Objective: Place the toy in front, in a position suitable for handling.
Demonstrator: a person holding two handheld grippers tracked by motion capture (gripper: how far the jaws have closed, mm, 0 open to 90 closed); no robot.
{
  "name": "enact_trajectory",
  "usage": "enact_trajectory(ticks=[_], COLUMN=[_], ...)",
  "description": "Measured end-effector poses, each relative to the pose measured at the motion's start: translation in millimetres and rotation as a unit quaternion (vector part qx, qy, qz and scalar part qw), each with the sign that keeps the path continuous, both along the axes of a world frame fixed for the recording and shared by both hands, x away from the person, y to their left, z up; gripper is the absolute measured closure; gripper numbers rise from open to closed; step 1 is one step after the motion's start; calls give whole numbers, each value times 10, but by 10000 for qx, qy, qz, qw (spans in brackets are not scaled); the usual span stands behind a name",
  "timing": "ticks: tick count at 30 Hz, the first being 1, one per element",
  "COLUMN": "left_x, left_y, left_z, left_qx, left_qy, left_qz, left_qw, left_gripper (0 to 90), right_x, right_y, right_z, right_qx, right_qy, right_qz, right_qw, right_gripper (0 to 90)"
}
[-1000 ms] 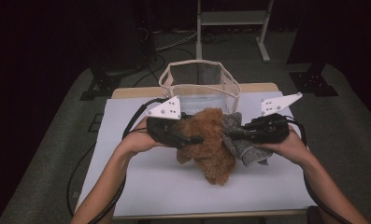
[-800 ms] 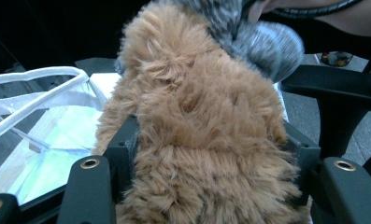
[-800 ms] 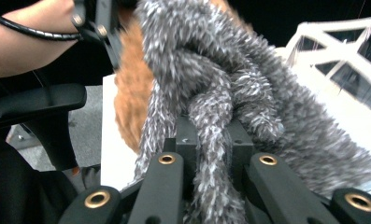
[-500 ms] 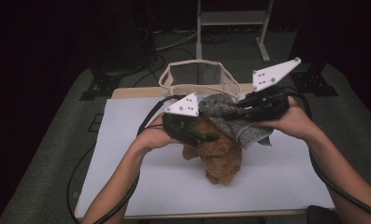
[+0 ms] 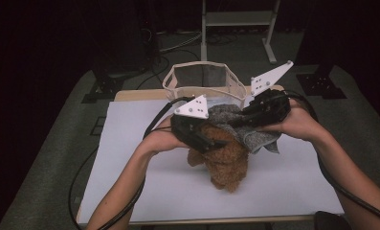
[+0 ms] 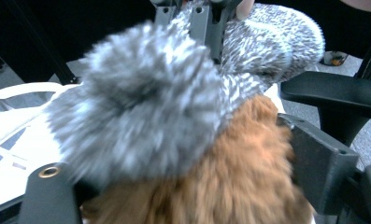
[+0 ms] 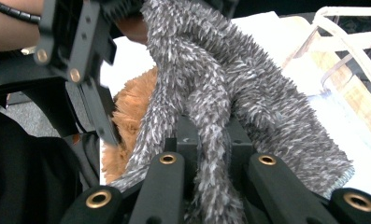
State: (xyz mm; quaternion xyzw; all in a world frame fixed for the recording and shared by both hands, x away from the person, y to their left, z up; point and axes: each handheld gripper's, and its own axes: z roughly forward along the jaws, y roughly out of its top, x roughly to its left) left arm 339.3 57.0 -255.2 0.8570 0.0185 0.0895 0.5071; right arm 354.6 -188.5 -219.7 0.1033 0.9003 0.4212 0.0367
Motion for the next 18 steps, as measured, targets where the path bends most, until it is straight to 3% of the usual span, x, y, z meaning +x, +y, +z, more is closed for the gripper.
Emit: enact_trajectory(ticks=[4,6,8,11,14,18], left_x=[24,47,45,44,31,-11], left_y=[144,155,153,163,148,108], left_z=[-42,-97,-137,-159,-145,-127], left_qx=[71,121,41,-28,-90,20], left_qy=[140,275,319,331,329,204], left_qz=[257,256,70,17,-48,-95], left_qw=[9995,9992,9995,9994,9994,9997], left_gripper=[149,141,252,384,428,440], right_x=[9,11,5,-7,-23,-35], right_y=[-54,-67,-50,-20,34,178], right_z=[-12,-19,-21,13,101,145], right_qx=[37,76,91,94,107,71], right_qy=[37,39,34,-9,-77,-127], right_qz=[-40,-46,-28,42,91,250], right_qw=[10000,10000,9999,9999,9999,9996], right_gripper=[801,801,801,800,799,798])
